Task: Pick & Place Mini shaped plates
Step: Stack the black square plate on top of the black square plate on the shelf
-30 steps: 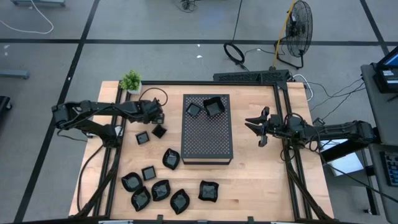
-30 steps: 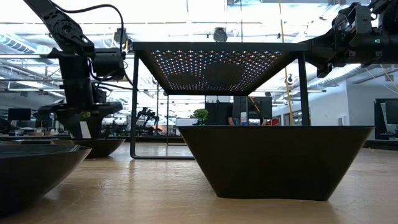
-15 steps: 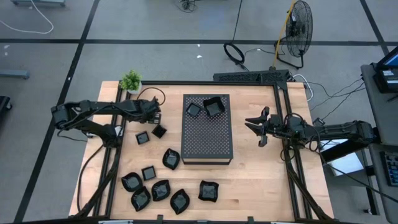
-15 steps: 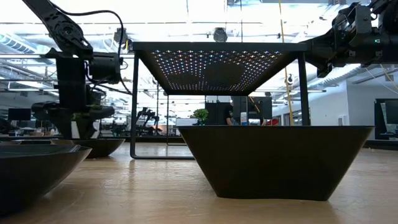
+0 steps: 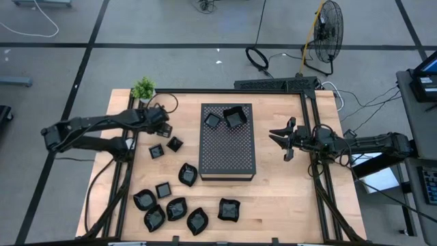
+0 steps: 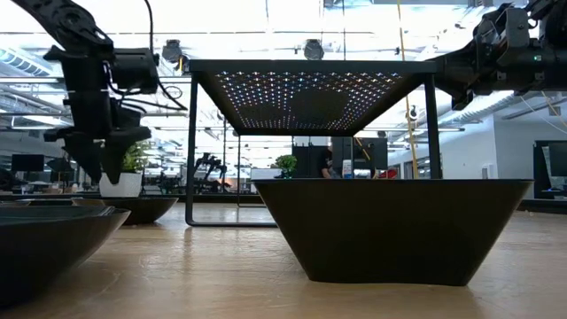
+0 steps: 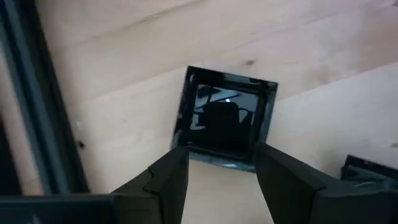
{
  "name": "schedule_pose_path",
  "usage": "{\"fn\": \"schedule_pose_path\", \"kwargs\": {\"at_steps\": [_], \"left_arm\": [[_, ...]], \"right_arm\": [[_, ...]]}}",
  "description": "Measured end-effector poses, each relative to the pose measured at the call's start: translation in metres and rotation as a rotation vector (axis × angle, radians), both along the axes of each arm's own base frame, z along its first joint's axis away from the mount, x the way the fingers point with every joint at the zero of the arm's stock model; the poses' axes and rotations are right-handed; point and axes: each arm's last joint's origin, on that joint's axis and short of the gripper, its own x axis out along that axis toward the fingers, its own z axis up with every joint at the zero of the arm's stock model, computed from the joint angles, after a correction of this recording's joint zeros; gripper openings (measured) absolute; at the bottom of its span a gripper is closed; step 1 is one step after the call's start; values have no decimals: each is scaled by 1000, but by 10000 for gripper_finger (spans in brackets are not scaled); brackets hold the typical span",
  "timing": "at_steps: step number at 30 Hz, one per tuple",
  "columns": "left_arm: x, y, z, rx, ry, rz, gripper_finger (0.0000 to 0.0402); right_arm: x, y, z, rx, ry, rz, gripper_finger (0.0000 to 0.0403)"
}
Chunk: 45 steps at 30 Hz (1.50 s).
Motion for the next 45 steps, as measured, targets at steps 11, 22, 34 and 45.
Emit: {"fn": "schedule_pose_path", "kwargs": {"at_steps": [11, 22, 34, 45], "left_arm": [[-11, 17, 0, 17, 12, 94, 186], [-6, 35, -19, -86, 40, 41, 186], [-6, 44, -30, -142, 52, 31, 186], [-5, 45, -30, -140, 29, 33, 60]], "right_arm": [[0, 0, 0, 1, -5, 2, 77], [0, 0, 0, 2, -5, 4, 77], [0, 0, 1, 2, -8, 4, 77], [0, 0, 1, 2, -7, 4, 77]]}}
